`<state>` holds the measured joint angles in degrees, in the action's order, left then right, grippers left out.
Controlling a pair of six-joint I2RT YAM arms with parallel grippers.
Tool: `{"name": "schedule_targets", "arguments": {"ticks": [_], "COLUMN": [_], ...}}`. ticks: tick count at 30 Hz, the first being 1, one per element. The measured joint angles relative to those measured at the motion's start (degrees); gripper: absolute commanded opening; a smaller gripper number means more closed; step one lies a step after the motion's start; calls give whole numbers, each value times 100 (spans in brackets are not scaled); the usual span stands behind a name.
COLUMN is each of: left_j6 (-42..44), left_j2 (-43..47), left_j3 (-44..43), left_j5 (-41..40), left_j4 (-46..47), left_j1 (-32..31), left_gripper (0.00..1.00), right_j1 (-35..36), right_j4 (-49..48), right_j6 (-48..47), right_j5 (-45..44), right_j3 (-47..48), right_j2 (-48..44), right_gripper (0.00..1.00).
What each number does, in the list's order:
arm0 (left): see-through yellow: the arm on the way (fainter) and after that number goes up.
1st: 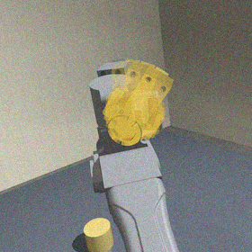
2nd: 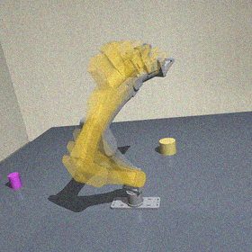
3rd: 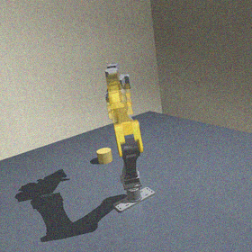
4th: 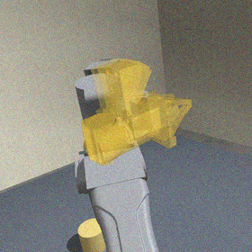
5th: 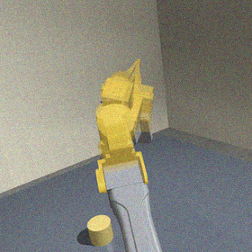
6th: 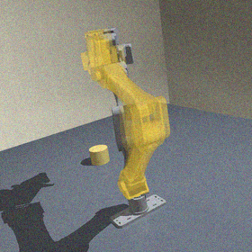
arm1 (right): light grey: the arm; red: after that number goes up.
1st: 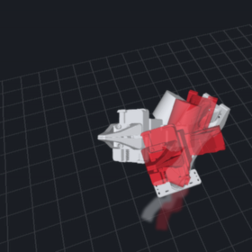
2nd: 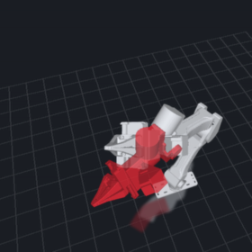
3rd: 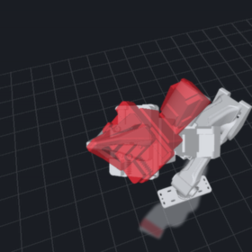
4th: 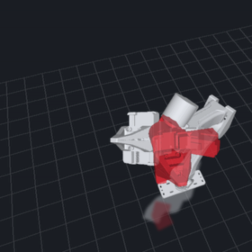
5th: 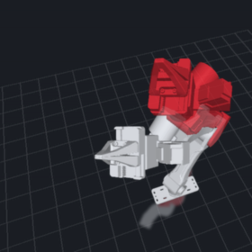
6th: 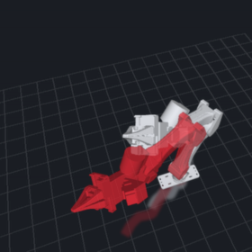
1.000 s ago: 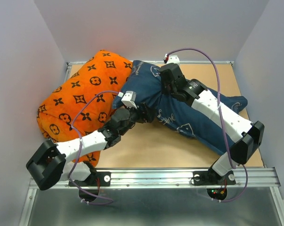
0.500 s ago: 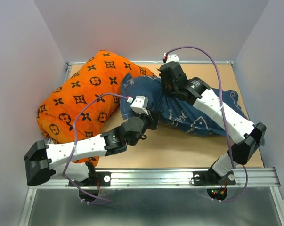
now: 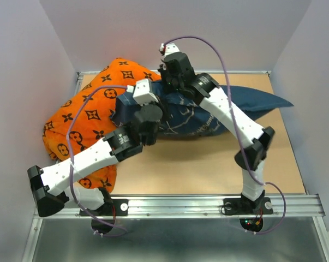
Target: Remove the pillowcase from the pillow
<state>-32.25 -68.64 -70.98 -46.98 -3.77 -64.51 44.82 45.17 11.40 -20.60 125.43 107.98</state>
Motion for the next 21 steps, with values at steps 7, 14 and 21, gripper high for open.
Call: {"name": "schedule_targets", "arguments": {"ticks": [7, 14, 21], "left_j6": [-413, -688, -723], "left_j2": [-533, -820, -1054], "left_j3": [-348, -778, -769], "left_j5": [424, 1556, 2090], "left_j4": [-809, -741, -407], "left_j1": [1106, 2264, 2758], "left_gripper": [0, 0, 0], "right_j1": [-319, -852, -911], "right_j4": [-774, -1121, -1598], "right_j6": [-223, -251, -208], "right_j5": [778, 422, -437], "right_j3": [979, 1014, -199], "right_j2": [1700, 1512, -763], "right_gripper": [79, 96, 98]}}
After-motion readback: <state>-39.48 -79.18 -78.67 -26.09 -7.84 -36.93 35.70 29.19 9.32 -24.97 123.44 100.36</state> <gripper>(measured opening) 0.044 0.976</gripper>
